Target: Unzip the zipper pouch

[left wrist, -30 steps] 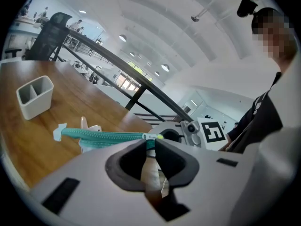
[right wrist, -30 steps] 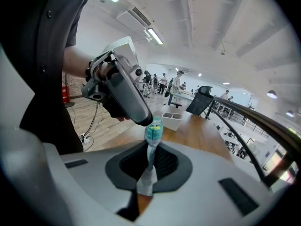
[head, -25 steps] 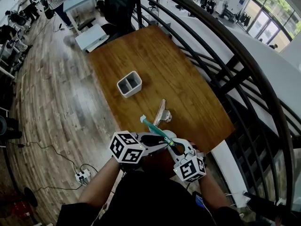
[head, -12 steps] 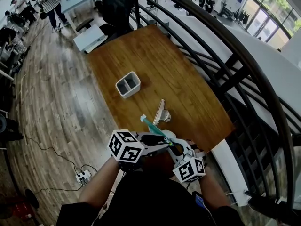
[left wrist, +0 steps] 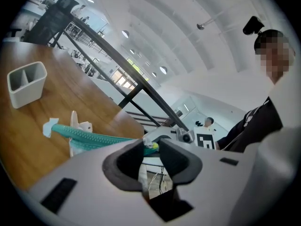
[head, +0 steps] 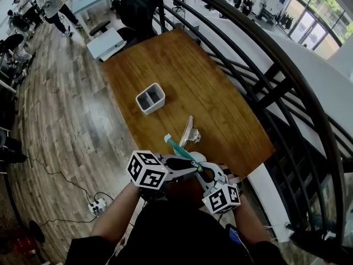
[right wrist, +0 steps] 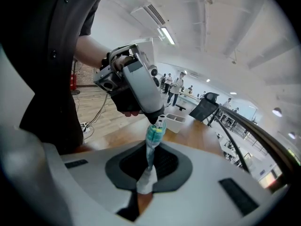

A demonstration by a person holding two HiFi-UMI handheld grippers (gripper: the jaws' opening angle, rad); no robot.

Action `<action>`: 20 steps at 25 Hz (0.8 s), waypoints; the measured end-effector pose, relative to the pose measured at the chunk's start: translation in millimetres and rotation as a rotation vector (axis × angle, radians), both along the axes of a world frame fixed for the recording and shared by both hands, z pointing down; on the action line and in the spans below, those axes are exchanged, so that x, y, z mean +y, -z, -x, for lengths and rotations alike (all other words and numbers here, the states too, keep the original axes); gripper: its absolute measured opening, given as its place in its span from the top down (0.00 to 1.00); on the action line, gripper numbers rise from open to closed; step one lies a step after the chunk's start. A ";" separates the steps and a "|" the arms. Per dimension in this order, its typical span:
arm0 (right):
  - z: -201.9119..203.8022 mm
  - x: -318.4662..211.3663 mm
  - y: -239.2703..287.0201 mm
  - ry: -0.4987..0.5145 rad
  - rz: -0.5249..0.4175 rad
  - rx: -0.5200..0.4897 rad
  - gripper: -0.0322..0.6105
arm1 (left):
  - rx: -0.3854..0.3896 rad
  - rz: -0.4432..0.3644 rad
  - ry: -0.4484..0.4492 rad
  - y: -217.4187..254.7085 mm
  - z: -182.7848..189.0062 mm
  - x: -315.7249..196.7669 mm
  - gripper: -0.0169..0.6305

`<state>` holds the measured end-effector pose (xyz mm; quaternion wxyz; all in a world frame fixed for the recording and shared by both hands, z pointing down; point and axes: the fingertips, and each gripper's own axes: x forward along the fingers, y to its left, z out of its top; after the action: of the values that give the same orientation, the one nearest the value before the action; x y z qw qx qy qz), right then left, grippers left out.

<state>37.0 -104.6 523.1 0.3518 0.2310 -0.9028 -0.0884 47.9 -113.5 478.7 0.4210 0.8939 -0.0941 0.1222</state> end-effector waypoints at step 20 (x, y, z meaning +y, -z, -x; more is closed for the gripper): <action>-6.4 2.2 1.8 -0.054 0.052 -0.058 0.82 | -0.048 0.001 0.037 -5.3 -0.4 -5.7 0.95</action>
<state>43.5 -102.4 521.4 0.3338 0.2483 -0.9081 -0.0485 48.3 -119.3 484.0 0.4210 0.8886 -0.1209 0.1360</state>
